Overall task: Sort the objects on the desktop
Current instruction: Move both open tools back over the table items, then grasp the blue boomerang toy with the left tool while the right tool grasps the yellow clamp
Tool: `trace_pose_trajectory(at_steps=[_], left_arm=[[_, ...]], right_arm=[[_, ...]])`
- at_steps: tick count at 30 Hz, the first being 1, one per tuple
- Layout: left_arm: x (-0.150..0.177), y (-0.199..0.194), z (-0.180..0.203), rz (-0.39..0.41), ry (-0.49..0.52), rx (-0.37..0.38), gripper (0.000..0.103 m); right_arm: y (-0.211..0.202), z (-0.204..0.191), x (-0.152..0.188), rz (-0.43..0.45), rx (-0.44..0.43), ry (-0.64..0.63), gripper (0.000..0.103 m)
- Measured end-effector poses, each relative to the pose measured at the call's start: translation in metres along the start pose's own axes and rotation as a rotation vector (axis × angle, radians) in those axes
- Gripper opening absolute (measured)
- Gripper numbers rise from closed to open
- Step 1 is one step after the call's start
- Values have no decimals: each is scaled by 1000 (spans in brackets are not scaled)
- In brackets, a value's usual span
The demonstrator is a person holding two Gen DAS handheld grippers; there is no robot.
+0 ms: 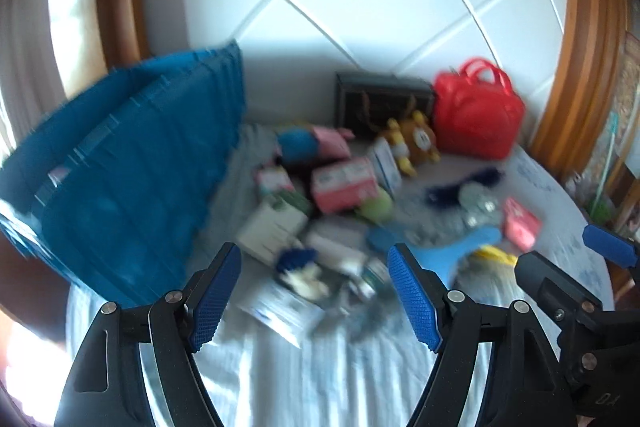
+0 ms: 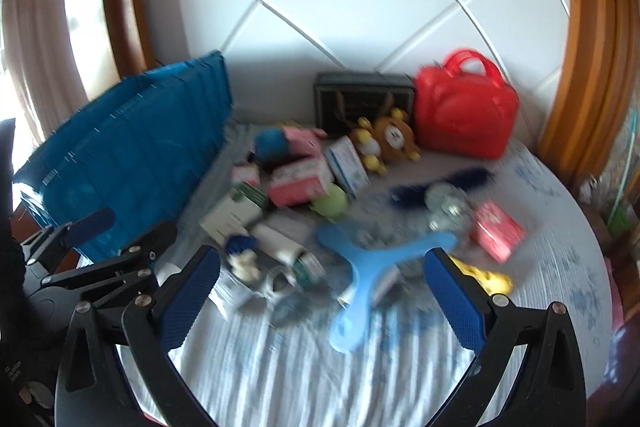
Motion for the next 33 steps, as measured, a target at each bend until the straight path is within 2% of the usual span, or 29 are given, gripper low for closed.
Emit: trace_pose_trajectory(at_steps=[6,10,14,18,22,24,27,33], left_arm=[[46,60,76,-161,33,44,76],[74,86,87,-238,58,42,76],[79,102,80,-256,45,51,76],[75,124,77,-266,30,76,76],[74,148,92,-342,71,144,76],[74,160,99,-379,80,143,76],[70,171,105,-391,89,121,76],[51,187,112,-349,26,71,76]], right_arm=[[52,72,68,-169,19,35,103],[79,112,103,-243,48,100,103],[96,146,118,-256,75,204,103],[106,150,117,-231,109,188,103],[122,141,112,-259,136,172,103],[130,138,111,-267,159,138,103],[145,145,113,-301,141,130,103],[180,171,103,-325,100,85,103]])
Point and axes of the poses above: each gripper's, at about its wrist camera, not at the fingertips, and y roughly the way its jaws point, z to its right, x to its underside, the point moved 3 cm from there along y, roughly the way its jaws point, and after that the axes turned 14 degrees about x, right-handed, at the moved point
